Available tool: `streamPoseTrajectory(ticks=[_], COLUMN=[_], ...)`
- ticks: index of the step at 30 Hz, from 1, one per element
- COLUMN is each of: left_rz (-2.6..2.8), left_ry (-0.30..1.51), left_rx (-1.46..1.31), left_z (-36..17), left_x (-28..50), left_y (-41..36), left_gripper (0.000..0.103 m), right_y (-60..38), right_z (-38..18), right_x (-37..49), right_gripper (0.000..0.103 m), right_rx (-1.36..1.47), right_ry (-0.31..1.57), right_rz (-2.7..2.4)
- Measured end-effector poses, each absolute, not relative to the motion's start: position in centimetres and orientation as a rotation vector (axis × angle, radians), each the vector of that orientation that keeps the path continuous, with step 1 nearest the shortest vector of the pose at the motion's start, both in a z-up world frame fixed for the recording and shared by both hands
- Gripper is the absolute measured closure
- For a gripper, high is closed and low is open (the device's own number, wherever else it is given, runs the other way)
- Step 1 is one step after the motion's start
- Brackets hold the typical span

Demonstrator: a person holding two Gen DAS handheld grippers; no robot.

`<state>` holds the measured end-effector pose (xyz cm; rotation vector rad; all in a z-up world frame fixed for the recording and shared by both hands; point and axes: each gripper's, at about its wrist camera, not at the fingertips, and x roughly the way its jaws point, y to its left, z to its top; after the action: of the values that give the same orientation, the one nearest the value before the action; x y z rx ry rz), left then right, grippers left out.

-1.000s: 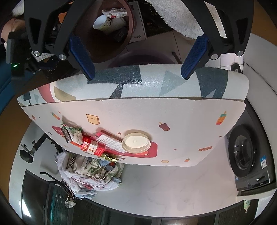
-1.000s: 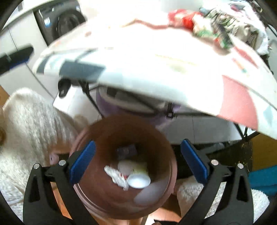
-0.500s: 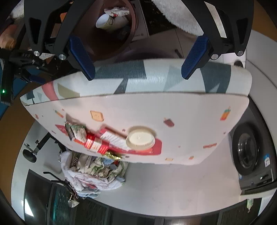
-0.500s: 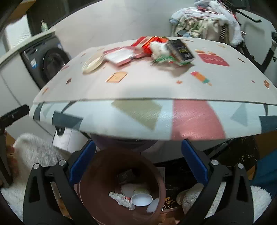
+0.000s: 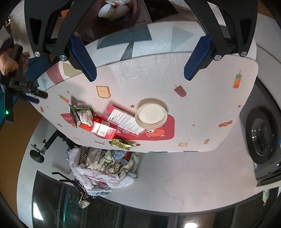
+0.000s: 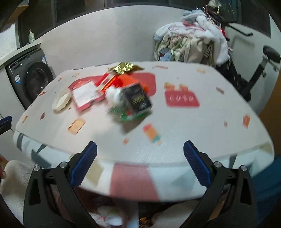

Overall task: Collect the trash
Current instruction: 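Grasp the black tissue pack with the right tool while the left tool grasps the round lid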

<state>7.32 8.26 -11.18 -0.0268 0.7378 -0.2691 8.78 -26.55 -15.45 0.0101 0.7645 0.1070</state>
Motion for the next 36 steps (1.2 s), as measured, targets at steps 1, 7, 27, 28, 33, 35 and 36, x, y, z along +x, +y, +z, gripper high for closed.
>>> streamPoseTrajectory(ticks=[1,7,27,28,33,35,36], left_rz=[-0.266,-0.238,-0.275,-0.280,-0.313,-0.316,-0.315], left_ry=[0.744,0.748,0.825,0.829,0.849,0.857,0.866], left_rx=[-0.023,-0.013,-0.021,-0.019,-0.007,-0.001,0.001], left_z=[-11.2,-11.8,-14.7,-14.8,-15.6,-15.9,-16.1], left_x=[7.7,10.2,14.9,15.2,16.8,17.7,18.3], left_y=[8.2,8.2,8.0,7.9,7.1,6.9,6.7], left_gripper=[0.006,0.006,0.006,0.006,0.006,0.006,0.006], right_y=[-26.8,-26.9,-24.4,-24.6,-25.8,-26.5,-26.7], right_z=[-15.2,-15.3,-18.9,-18.7,-17.3,-16.7,-16.4], right_x=[9.6,14.8,22.7,22.5,20.8,20.1,19.7], right_gripper=[0.006,0.022,0.058,0.059,0.060,0.060,0.060], right_rx=[0.001,-0.051,-0.138,-0.131,-0.078,-0.031,-0.013], right_ry=[0.756,0.752,0.884,0.877,0.823,0.793,0.778], right_rz=[0.117,0.171,0.358,0.363,0.328,0.311,0.300])
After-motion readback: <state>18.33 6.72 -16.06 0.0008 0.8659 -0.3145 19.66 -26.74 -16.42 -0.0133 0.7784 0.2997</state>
